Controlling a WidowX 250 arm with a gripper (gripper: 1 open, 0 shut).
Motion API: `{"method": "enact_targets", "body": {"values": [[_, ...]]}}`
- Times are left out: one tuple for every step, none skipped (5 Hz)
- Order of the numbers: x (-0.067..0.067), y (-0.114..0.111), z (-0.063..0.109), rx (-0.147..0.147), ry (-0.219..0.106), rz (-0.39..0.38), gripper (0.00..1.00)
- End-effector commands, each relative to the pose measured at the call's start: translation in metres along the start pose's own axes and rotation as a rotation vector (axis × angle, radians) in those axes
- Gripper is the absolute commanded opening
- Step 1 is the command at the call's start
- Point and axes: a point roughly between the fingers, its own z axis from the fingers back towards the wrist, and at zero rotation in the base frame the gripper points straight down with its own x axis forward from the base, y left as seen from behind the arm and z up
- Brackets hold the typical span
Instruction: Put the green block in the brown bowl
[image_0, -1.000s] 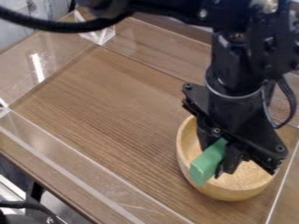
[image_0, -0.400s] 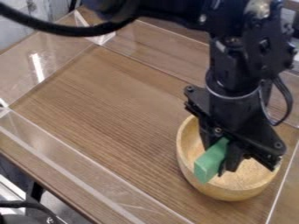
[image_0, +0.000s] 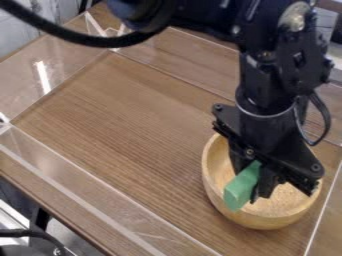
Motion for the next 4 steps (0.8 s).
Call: {"method": "enact_targets", "body": {"values": [[0.009, 0.001, 0.003, -0.014, -0.033, 0.011, 0.00], [0.010, 0.002, -0.001, -0.022, -0.030, 0.016, 0.00], [0.012, 0.003, -0.005, -0.029, -0.026, 0.021, 0.00], [0.013, 0.004, -0.009, -0.035, -0.021, 0.026, 0.00]]}}
